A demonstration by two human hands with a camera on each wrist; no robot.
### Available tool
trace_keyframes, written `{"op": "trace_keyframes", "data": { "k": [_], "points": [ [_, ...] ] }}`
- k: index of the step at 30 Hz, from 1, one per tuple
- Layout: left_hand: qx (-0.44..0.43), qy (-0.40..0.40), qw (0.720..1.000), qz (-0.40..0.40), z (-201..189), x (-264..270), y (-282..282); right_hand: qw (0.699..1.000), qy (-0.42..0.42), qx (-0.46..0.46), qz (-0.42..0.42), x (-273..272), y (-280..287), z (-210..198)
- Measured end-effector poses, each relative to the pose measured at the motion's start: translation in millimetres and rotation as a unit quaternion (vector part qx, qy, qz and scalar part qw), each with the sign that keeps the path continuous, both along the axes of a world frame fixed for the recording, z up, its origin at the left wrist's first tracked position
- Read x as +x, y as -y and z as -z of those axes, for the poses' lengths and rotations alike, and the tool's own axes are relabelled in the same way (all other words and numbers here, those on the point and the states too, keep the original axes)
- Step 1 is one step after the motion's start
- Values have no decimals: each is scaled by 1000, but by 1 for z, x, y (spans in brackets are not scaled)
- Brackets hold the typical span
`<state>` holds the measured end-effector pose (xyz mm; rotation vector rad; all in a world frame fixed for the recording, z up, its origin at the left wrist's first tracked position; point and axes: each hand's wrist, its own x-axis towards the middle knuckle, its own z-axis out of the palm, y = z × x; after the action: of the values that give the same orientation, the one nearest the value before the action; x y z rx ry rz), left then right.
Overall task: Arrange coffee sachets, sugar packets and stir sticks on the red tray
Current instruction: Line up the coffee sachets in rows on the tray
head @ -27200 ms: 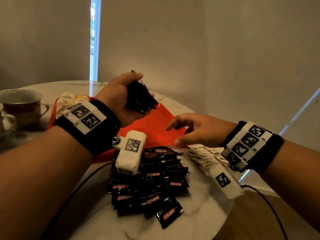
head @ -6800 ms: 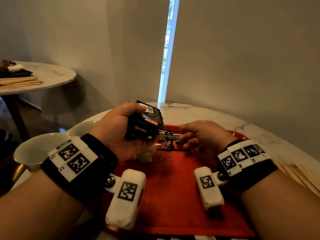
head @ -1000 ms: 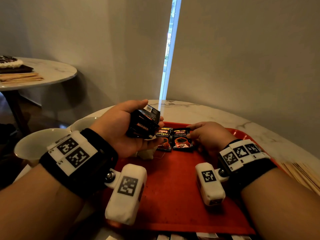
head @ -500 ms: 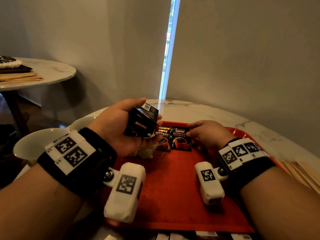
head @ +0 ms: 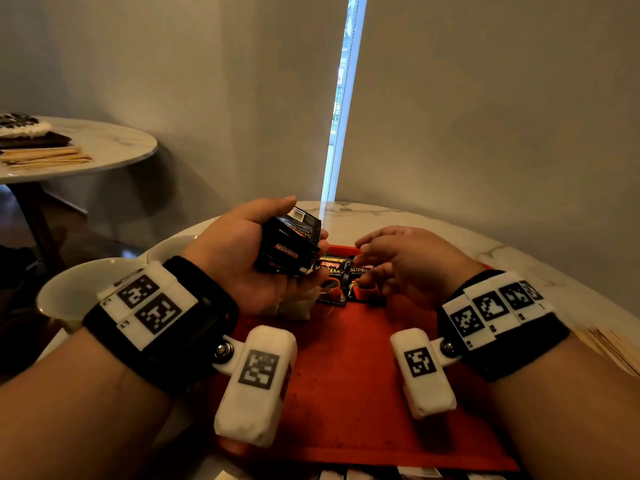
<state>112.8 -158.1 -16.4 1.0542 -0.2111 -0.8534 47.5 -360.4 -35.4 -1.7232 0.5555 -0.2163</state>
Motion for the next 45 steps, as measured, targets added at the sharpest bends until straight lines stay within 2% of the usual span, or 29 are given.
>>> {"op": "trace_keyframes", "data": {
  "k": [3,13,26,29,34,39,45],
  "points": [
    [-4,-3,1000,2,0,0,0,999,-23,-19,-28,0,-7,3],
    [0,3,1000,-10,0,-1,0,999,-30,-14,-32,0,-15,3],
    [2,15,1000,-18,0,-3,2,1000,-1,3,-15,0,-10,1],
    [-2,13,1000,-13,0,-3,2,998,41,11,-45,-4,-8,-5],
    [-29,10,1000,-7,2,-3,1,972,148,-103,-150,-9,-13,-17],
    [-36,37,999,2,3,-5,2,956,171,-84,-222,-11,-23,-19],
    [-45,31,998,11,2,-6,1,960,150,-153,-180,-10,-22,-16]
  ]
}}
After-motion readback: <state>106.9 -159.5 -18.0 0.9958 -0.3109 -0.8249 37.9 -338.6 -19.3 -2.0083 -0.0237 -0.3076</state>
